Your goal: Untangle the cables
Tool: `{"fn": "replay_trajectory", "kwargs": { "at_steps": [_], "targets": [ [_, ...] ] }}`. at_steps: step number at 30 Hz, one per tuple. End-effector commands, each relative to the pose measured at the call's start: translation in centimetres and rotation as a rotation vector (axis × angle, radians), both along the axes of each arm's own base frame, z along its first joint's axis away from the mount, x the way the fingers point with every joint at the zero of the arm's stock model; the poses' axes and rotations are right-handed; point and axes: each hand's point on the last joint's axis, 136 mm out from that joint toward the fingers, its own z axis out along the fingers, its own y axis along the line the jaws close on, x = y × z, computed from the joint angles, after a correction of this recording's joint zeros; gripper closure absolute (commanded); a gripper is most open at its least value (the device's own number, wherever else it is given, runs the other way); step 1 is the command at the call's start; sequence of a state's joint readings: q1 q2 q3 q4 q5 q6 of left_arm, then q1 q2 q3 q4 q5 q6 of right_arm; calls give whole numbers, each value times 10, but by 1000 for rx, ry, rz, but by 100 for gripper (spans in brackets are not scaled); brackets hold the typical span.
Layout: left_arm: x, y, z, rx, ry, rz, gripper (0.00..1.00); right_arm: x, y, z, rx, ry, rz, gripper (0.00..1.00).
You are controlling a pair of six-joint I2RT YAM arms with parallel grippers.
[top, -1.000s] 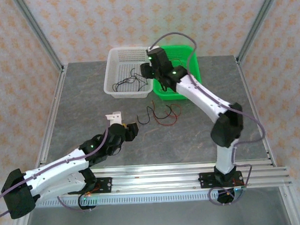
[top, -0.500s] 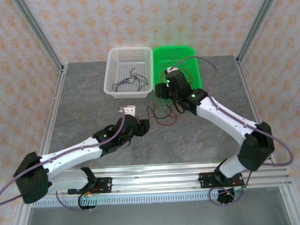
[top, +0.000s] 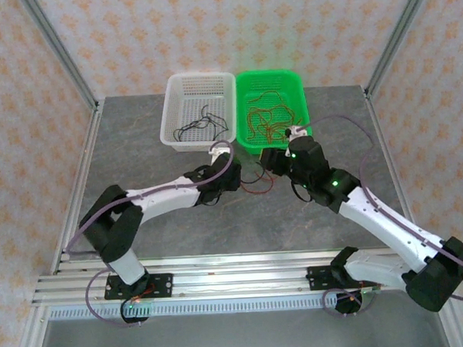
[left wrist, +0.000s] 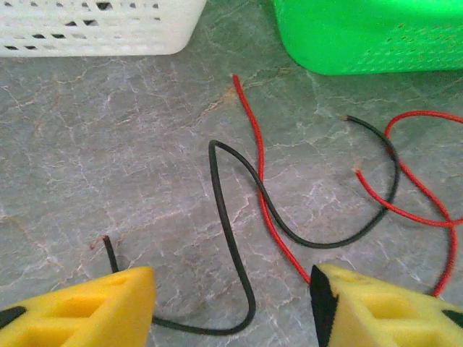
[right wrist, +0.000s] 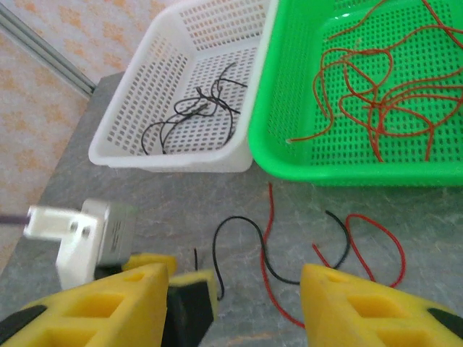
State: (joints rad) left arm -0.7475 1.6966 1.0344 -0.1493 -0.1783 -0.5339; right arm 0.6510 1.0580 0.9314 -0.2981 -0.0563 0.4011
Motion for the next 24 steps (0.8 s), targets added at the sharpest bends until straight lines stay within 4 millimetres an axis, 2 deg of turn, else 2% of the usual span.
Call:
{"fn": "replay_trajectory", "kwargs": {
  "at_steps": [1, 3, 6, 9, 11, 12, 18, 24],
  "targets": [
    [10, 7, -7, 89, -3, 16, 46, -4, -6, -1, 34, 5, -33, 49],
    [14, 7, -10, 98, -11, 28, 50, -5, -6, -7, 37, 20, -34, 49],
    [18, 10, -11, 107, -32, 47, 62, -7, -3, -19, 54, 46, -28, 49],
    [18, 10, -6, 94, -47, 44, 79, -8, 2, -34, 84, 79, -22, 50],
    [17, 8, 0, 77, -58, 38, 97, -8, 3, -46, 102, 102, -32, 50],
    [17, 8, 3, 69, -63, 38, 100, -7, 3, -51, 109, 111, -40, 50],
    [6, 3, 32, 21, -106, 17, 100, -2, 8, -78, 174, 168, -87, 51],
    [-12, -16, 64, -10, -142, -40, 100, 3, 12, -99, 195, 208, -119, 52]
  ]
}}
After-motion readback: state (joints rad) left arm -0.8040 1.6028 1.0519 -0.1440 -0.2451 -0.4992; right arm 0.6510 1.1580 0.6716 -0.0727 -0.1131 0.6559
